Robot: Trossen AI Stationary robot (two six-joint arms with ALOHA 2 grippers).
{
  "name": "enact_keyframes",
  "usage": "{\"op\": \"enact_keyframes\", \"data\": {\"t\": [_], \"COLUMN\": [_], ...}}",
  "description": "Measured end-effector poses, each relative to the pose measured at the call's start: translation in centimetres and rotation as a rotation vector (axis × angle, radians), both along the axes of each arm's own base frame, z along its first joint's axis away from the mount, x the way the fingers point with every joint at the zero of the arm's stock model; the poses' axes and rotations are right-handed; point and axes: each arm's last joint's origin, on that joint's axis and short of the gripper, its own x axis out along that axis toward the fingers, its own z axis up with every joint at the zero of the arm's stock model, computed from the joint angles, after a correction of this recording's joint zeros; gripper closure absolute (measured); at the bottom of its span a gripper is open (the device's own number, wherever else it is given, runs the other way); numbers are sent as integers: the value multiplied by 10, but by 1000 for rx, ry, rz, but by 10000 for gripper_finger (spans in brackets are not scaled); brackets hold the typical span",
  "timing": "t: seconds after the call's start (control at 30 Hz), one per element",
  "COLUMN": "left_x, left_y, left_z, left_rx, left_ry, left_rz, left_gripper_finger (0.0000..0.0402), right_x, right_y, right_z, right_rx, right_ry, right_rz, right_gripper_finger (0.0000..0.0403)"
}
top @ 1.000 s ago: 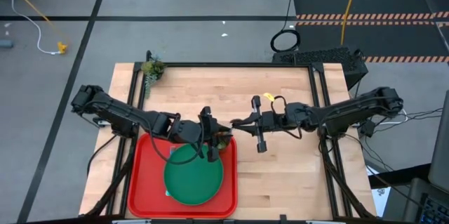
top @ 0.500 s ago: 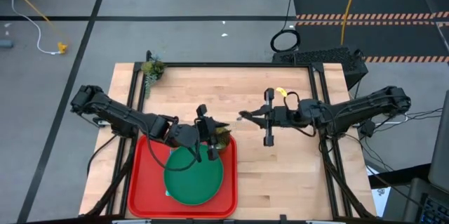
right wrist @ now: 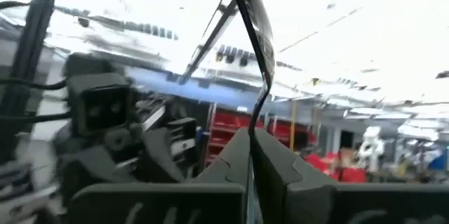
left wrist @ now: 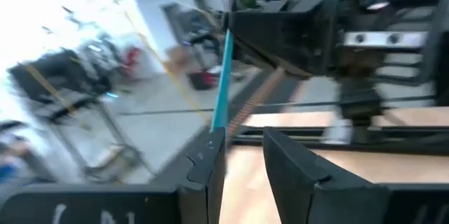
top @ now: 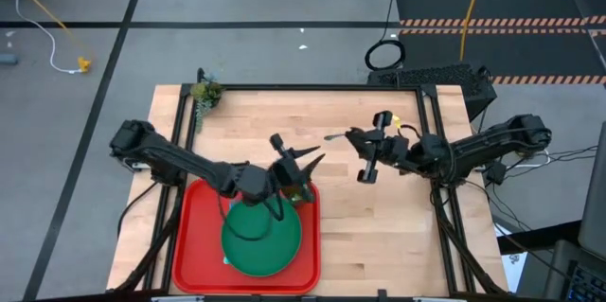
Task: Pick and place plate/cup/fork/spoon on tray
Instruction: Put the blue spoon on the red tray to the left of the purple fork
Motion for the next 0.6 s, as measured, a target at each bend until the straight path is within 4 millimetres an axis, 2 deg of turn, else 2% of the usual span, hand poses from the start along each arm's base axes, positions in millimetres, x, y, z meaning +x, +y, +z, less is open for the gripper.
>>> {"op": "enact_keyframes", "data": {"t": [0.17, 0.37, 0.6], "left_x": [20, 45, 69], "left_y": [0, 0, 3], "left_z": [-15, -23, -25], "left_rx": [146, 305, 322], "left_ry": [16, 106, 185], "left_rz": [129, 188, 357], "left_gripper_finger": [299, 299, 300], "right_x": [4, 15, 25], "right_y": [1, 3, 3], "right_z": [-6, -12, -17], "right_rx": [-11, -16, 2], "right_ry": [19, 46, 77], "right_rz": [-1, -1, -47], "right_gripper_finger": [403, 403, 403]}}
